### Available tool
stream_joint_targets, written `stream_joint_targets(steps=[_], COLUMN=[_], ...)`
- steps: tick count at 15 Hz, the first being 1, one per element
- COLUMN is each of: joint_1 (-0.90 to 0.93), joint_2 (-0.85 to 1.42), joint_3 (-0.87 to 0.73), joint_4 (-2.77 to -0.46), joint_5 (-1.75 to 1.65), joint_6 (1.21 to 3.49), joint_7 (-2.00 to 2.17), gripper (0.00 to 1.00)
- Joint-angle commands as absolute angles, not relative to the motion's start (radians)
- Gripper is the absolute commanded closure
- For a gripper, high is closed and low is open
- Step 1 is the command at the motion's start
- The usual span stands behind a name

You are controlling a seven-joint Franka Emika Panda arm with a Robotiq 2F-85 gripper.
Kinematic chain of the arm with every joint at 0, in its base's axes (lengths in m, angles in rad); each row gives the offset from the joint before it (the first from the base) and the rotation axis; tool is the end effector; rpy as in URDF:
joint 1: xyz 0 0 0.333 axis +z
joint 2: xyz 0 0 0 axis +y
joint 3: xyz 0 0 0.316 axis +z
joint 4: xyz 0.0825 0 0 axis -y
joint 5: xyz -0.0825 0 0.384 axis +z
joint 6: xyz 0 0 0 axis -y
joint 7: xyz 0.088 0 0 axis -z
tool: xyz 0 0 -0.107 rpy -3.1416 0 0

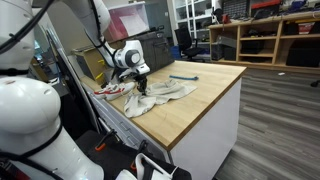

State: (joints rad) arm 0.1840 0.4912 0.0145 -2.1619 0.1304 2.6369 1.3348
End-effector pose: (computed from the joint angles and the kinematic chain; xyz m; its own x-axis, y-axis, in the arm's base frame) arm 0.5505 0.1076 0.1638 0.3119 -0.9475 -0.0707 -0.9498 -0.3129 0.0040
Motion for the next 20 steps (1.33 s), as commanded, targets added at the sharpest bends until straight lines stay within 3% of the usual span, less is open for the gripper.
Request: stream_joint_targets(steps=[1,4,5,6,15,20], joint_1=[0.188,0.193,0.203,0.219,0.232,0.216], joint_2=[0.537,0.543,0.539,0.530,0.447,0.422], joint_3=[0.074,0.122,0.122,0.113,0.063,0.048], joint_4=[-2.140,-2.137,-2.136,-2.141,-2.171,-2.165], joint_5=[0.187,0.216,0.212,0.197,0.196,0.196], joint_6=[2.621,2.608,2.603,2.608,2.687,2.687], joint_7=[1.276,1.213,1.205,1.206,1.208,1.213], gripper=[0.98,0.98,0.66,0.65,0.01,0.00])
